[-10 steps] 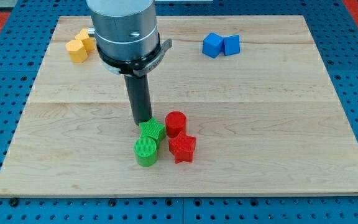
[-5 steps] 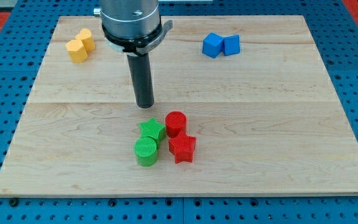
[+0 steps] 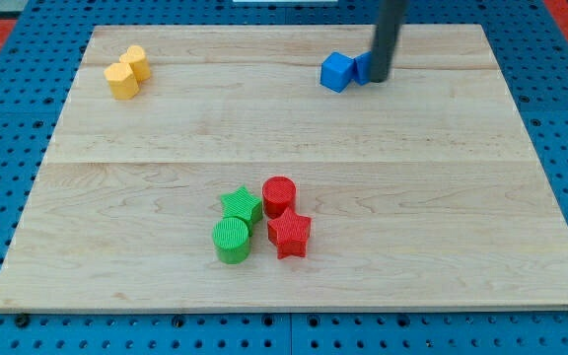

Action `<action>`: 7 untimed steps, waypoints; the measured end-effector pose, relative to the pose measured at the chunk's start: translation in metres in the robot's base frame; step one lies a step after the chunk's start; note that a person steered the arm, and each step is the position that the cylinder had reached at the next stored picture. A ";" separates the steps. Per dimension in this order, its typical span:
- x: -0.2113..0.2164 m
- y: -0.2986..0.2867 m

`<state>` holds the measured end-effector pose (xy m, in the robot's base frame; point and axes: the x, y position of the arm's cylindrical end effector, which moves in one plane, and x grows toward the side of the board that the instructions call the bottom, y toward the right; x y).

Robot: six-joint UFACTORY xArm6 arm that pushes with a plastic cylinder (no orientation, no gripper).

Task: Move the blue cube closer to the yellow heart

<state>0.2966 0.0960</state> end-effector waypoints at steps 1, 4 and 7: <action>0.000 -0.028; -0.040 -0.055; -0.075 -0.191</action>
